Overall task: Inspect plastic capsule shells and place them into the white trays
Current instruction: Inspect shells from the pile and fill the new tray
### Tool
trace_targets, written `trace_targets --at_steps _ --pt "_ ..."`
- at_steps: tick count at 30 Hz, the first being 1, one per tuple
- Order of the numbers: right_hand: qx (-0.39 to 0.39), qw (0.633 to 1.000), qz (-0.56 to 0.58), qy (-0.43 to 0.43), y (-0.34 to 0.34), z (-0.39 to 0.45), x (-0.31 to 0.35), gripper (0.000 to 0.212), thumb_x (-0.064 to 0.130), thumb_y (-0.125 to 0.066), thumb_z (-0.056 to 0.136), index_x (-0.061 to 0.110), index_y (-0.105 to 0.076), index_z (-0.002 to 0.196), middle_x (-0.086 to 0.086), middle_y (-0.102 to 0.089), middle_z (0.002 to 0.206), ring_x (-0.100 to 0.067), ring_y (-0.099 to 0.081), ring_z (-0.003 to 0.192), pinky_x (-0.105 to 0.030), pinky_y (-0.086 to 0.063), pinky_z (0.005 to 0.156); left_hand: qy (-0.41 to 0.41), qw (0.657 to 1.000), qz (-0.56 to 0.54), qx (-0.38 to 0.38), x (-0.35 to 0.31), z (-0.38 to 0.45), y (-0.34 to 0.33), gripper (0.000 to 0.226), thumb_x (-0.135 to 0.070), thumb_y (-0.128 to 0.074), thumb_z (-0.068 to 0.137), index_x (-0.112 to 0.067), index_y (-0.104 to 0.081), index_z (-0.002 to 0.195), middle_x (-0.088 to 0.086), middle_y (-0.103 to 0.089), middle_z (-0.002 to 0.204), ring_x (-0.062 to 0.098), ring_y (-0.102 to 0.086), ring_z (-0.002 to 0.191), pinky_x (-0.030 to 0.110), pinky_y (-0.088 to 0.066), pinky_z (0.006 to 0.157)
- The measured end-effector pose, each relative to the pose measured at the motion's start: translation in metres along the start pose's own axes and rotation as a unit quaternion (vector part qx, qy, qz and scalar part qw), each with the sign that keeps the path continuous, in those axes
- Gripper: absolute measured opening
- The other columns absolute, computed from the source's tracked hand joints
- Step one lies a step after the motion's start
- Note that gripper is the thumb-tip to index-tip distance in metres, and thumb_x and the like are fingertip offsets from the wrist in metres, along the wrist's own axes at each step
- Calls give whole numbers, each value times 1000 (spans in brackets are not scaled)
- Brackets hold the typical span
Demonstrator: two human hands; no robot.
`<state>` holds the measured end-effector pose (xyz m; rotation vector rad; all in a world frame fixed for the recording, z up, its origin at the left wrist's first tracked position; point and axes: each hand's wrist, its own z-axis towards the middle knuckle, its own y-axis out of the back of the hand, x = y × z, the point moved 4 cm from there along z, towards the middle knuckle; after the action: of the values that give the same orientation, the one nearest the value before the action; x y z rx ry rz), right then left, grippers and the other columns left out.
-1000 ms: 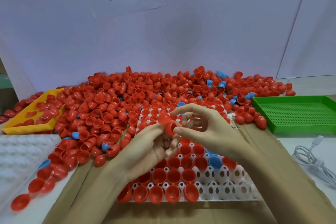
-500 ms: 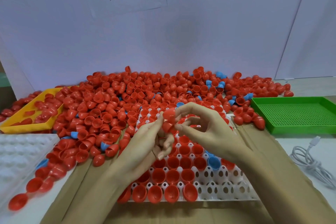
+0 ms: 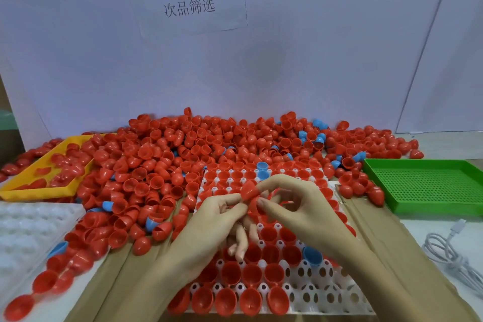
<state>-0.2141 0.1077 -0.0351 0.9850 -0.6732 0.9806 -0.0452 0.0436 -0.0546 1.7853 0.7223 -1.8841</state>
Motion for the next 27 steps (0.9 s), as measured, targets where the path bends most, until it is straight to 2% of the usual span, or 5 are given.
trace_targets --at_steps 7,13,18,22,27 --pt "-53 997 -44 -38 24 4 -13 16 12 -76 95 24 -79 104 2 -77 94 -20 -75 74 -31 -63 71 -70 975 111 -180 -15 3 51 24 -29 -55 108 -20 -76 99 16 -70 70 22 -59 43 23 -42 40" --pt "-44 988 -129 -72 48 -12 -4 12 27 -78 94 37 -77 99 12 -75 94 -15 -75 79 -44 -65 75 -77 939 120 -313 -10 0 94 29 -25 -50 111 -8 -72 101 8 -67 63 17 -57 44 20 -42 40" --pt "41 926 -364 -94 52 -60 24 22 70 -61 91 57 -66 107 30 -71 93 2 -70 77 -30 -62 60 -80 936 126 -318 -4 1 97 32 -26 -48 112 -9 -72 98 6 -68 62 15 -58 43 17 -44 40" --pt "70 934 -345 -65 36 -86 47 9 33 -77 94 41 -75 98 24 -68 84 6 -63 84 -6 -44 63 -91 936 155 -303 -3 0 90 34 -29 -48 112 -12 -72 95 8 -69 63 21 -58 46 19 -47 43" --pt "146 925 -337 -95 22 -98 48 13 21 -70 98 33 -76 102 11 -64 91 -6 -59 85 -12 -42 71 -120 931 188 -288 -5 -2 84 33 -29 -48 112 -12 -71 95 11 -68 63 23 -58 45 21 -47 42"
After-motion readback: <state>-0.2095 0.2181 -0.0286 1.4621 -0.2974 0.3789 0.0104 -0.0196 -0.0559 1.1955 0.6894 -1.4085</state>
